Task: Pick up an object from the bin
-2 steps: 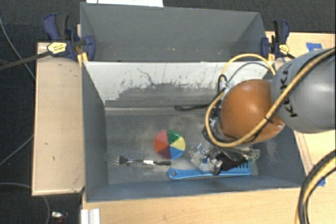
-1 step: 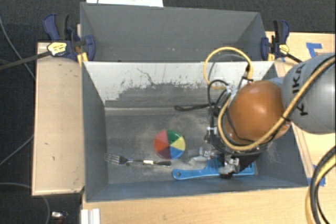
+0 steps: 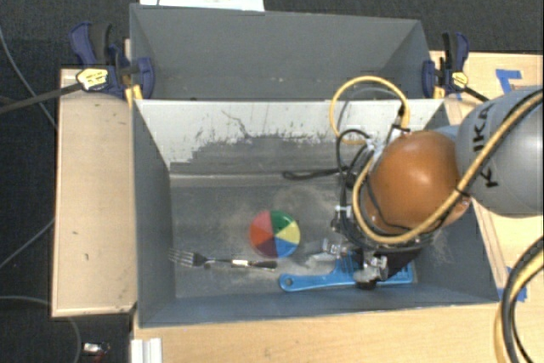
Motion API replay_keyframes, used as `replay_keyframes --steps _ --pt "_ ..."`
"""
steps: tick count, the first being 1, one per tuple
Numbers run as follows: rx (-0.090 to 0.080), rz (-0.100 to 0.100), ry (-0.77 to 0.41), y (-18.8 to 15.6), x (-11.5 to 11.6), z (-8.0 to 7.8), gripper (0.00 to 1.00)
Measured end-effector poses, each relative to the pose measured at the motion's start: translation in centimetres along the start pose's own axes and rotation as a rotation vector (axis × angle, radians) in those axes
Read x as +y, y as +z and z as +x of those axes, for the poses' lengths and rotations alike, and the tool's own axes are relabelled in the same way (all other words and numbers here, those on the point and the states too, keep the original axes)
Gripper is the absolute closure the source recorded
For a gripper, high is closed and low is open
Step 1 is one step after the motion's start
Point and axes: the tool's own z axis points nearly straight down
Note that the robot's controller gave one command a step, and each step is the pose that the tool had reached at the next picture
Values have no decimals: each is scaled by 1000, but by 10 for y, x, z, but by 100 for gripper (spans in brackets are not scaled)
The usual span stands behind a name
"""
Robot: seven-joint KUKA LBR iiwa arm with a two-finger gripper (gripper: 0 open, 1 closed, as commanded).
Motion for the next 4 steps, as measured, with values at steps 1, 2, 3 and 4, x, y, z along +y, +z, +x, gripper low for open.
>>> replay_keyframes --steps 1,2,3,4 --pt "-5 0 118 -3 -11 17 0" --pt "-3 4 180 -9 -21 43 0" --pt "-7 6 172 -15 -30 55 0" --pt "-9 8 -53 -21 -35 84 0"
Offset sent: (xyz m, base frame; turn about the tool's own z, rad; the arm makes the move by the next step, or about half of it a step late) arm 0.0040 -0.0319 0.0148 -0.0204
